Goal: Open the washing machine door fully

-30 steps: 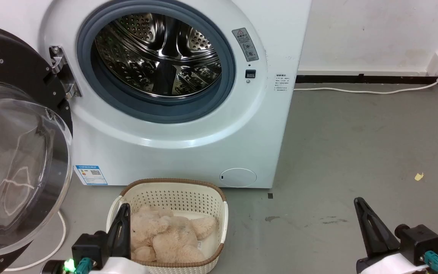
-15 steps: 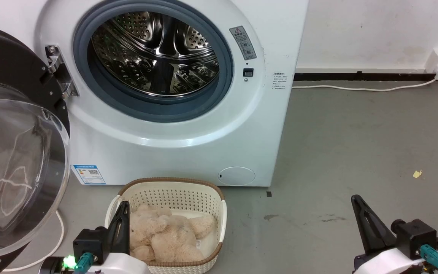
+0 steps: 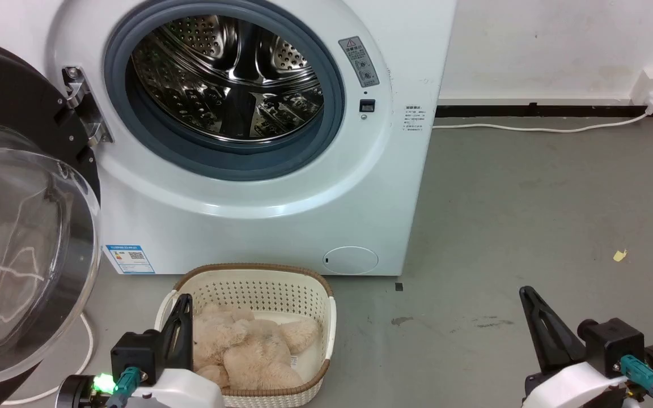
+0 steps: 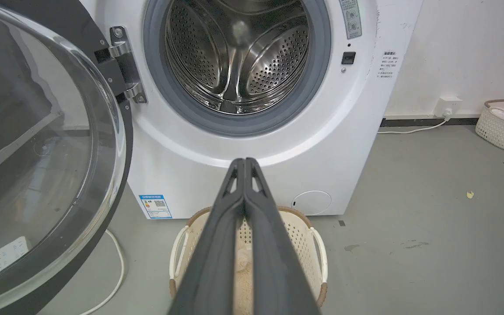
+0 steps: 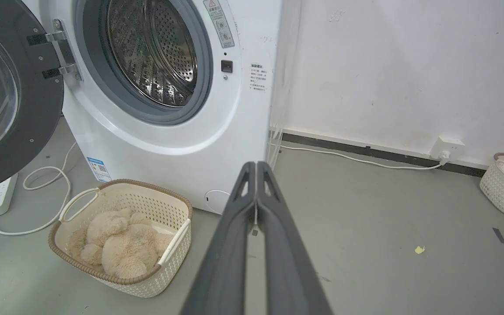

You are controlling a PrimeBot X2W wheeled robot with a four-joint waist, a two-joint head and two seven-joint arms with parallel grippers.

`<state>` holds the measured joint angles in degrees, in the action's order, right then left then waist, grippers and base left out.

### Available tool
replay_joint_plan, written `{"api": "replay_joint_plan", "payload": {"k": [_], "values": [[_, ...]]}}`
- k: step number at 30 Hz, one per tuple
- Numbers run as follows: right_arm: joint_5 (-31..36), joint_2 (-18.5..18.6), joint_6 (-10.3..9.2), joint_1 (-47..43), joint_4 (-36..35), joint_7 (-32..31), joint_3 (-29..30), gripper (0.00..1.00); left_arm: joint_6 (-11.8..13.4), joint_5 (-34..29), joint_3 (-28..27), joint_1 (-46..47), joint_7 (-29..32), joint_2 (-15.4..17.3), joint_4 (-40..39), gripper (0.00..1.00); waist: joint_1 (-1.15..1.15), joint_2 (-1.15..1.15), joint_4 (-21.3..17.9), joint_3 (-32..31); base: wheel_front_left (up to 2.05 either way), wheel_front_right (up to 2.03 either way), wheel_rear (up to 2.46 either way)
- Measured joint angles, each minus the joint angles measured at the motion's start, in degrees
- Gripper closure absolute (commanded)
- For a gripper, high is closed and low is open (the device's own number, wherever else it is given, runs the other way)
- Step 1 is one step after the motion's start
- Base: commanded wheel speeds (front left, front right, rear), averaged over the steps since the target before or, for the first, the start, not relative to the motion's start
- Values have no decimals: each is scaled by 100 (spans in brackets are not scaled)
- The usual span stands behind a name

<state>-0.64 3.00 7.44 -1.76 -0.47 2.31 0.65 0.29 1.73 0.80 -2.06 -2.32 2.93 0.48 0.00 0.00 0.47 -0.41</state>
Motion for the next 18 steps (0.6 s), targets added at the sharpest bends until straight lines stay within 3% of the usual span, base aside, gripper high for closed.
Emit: {"api": "replay_joint_plan", "payload": {"k": [18], "values": [[20, 0, 0, 109, 30, -229, -67, 100, -4, -123, -67, 118, 231, -7, -27, 100, 0, 0, -48, 41, 0, 0, 0]]}}
